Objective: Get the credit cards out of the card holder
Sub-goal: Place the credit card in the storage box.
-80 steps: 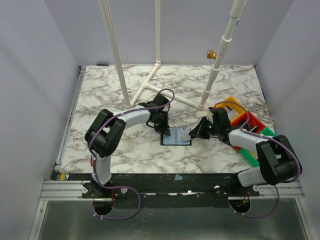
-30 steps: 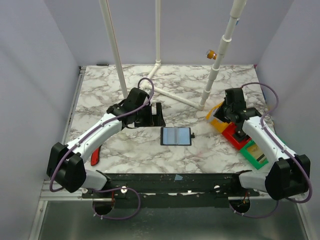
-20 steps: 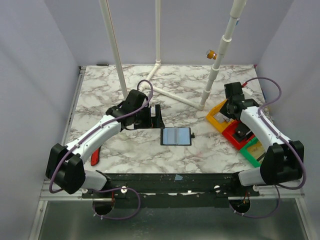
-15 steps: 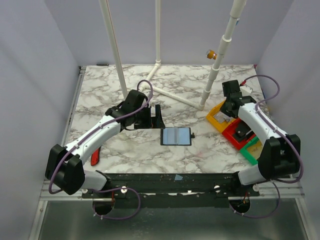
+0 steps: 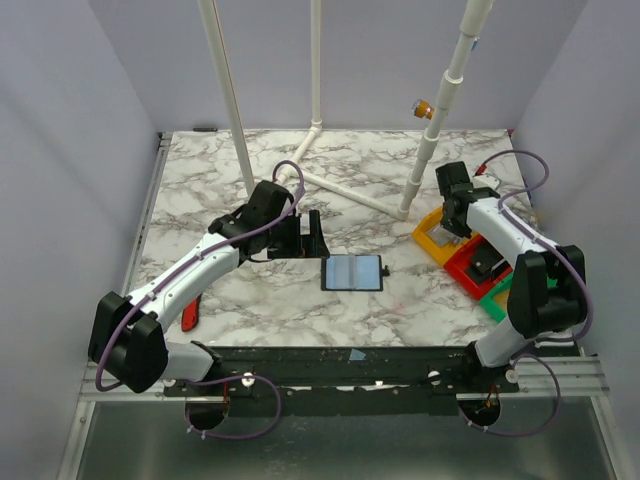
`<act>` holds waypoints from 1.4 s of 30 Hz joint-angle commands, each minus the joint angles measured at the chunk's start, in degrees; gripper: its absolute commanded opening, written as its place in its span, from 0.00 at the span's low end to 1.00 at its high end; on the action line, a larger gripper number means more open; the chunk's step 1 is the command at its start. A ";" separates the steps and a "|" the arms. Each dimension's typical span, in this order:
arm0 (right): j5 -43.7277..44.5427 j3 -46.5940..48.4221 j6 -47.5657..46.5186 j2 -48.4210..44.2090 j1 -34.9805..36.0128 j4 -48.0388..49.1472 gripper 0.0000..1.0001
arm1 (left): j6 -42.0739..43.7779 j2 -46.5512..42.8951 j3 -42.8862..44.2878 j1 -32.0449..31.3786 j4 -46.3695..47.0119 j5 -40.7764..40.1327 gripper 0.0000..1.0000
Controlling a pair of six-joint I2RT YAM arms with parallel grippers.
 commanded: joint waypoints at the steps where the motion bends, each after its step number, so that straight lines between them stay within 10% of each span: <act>1: 2.29 1.57 0.47 2.29 -0.21 -1.00 0.03 | 0.54 -1.30 -0.58 0.30 1.51 1.58 0.99; 6: -1.12 2.55 -0.40 2.41 -0.20 0.44 0.37 | 0.54 -1.15 -0.66 0.30 1.50 1.46 0.98; 22: -5.50 3.26 -0.92 -2.80 -0.20 0.09 0.94 | 0.03 -0.89 -1.30 0.30 1.89 1.23 0.99; 42: -11.49 -0.38 -1.69 -10.21 -0.20 -0.45 1.00 | -0.78 -0.53 -1.89 0.36 2.55 1.58 0.99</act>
